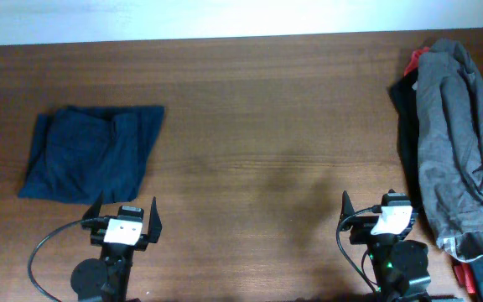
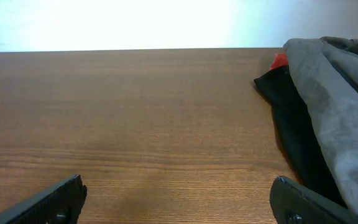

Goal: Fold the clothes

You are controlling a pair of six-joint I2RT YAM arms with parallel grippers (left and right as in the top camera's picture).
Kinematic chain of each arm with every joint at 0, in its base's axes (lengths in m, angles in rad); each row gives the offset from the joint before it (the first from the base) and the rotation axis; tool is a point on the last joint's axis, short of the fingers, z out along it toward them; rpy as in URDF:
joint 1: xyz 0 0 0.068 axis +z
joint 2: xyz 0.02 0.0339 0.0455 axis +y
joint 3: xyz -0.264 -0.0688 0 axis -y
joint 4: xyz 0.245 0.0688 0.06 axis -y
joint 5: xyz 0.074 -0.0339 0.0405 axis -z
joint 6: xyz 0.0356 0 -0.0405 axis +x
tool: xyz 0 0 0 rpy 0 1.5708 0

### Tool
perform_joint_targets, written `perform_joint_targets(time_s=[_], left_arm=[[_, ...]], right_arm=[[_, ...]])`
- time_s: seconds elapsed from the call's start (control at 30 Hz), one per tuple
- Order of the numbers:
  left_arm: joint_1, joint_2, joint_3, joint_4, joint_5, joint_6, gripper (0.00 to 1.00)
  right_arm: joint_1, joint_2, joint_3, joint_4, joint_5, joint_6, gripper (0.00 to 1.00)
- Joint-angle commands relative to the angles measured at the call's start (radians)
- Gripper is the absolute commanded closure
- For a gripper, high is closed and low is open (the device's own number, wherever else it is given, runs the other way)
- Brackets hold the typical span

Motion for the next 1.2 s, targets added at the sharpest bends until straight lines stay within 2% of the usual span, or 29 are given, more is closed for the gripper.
perform_joint_targets(time_s=[0.0,0.17,0.33,0.47,0.5,0.6,0.7,0.9,0.97,1.17], left_arm=[[-0.006,-0.008,-0.018,0.017,-0.007,0.001,0.01],[-0.006,-0.008,-0.018,0.043,-0.001,0.001,0.01],[-0.006,-0.008,-0.018,0.048,0.153,0.001,0.01],[-0.006,-0.008,-0.018,0.046,0.240,0.000,0.01],[-0.006,-0.008,-0.014,0.067,0.284,-0.010,0.01],[-0.006,-0.005,0.027,0.083,0.287,-0.080,0.01],[-0.006,0.029,0.109,0.056,0.272,-0.104,0.01],[-0.006,0.291,0.386,-0.055,0.219,-0.150,0.01],[-0.006,0.425,0.500,-0.116,0.219,-0.150,0.01],[-0.006,0.826,0.887,-0.322,0.222,-0.150,0.01]], right_arm=[[-0.006,-0.007,-0.008,0.006,-0.006,-0.002,0.01],[-0.006,-0.007,-0.008,0.006,-0.094,-0.002,0.01],[-0.006,-0.007,-0.008,0.001,-0.285,-0.002,0.01],[-0.006,-0.007,-0.008,0.087,-0.384,0.029,0.01],[-0.006,-0.007,-0.007,0.129,-0.393,0.060,0.01],[-0.006,-0.005,0.021,0.220,-0.392,0.111,0.01],[-0.006,0.026,0.105,0.200,-0.325,0.110,0.01],[-0.006,0.289,0.352,0.034,-0.272,0.138,0.01],[-0.006,0.435,0.467,-0.068,-0.273,0.191,0.01],[-0.006,0.863,0.859,-0.404,-0.282,0.196,0.01]])
